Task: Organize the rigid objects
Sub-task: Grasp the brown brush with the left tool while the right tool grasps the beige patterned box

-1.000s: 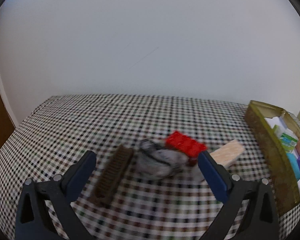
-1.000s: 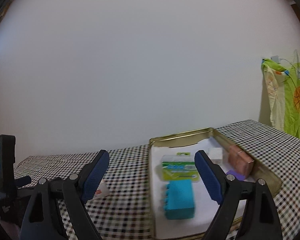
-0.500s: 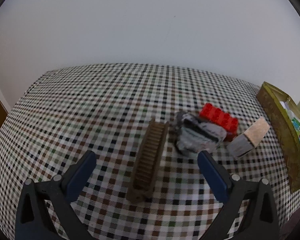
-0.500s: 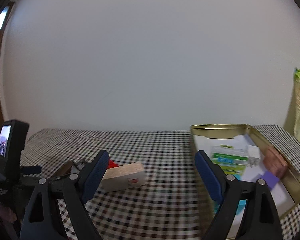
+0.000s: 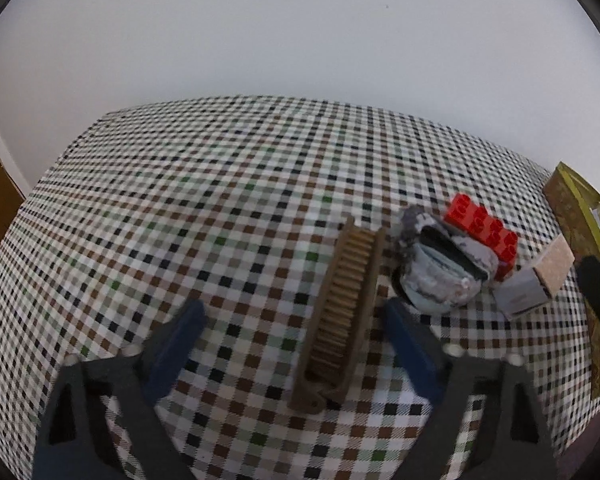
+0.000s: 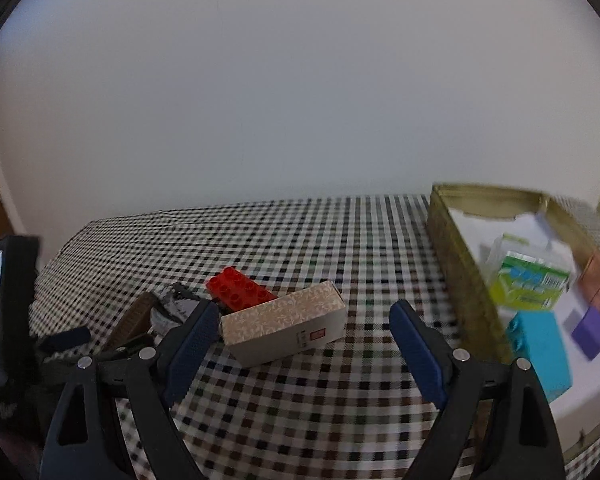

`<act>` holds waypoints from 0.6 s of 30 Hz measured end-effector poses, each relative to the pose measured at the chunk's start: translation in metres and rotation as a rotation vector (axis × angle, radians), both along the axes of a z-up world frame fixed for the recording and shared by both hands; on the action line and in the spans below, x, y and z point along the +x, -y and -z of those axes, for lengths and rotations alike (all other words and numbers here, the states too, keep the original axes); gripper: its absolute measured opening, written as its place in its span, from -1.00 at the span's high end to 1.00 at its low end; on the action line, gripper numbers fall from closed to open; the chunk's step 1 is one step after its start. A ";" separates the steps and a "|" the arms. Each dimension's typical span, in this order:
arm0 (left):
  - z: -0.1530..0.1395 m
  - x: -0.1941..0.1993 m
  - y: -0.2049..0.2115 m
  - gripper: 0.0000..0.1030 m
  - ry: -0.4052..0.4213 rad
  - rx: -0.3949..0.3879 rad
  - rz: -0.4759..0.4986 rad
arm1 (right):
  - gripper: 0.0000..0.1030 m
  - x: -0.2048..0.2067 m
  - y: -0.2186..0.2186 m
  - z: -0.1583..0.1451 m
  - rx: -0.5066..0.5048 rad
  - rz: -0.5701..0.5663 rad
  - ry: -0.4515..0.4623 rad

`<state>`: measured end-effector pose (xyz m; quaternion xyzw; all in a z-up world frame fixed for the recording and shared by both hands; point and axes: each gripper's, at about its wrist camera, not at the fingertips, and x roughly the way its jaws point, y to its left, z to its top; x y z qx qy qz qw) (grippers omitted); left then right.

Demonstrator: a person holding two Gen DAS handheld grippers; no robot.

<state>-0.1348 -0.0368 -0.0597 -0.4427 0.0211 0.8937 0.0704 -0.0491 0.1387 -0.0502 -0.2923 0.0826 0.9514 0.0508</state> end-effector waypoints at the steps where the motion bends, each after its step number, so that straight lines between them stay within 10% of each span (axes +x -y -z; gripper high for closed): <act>1: -0.001 0.000 -0.001 -0.39 -0.005 -0.002 0.003 | -0.73 -0.003 -0.001 0.001 -0.031 0.017 -0.002; 9: -0.006 0.004 -0.008 0.50 -0.021 0.037 0.092 | -0.73 -0.034 0.003 0.013 -0.079 0.120 0.089; 14: -0.009 0.005 -0.002 0.54 -0.012 0.102 0.080 | -0.71 -0.043 -0.012 0.027 -0.155 0.092 0.161; 18: -0.008 0.005 -0.002 0.54 -0.013 0.107 0.072 | -0.19 -0.047 -0.023 0.033 -0.182 0.028 0.208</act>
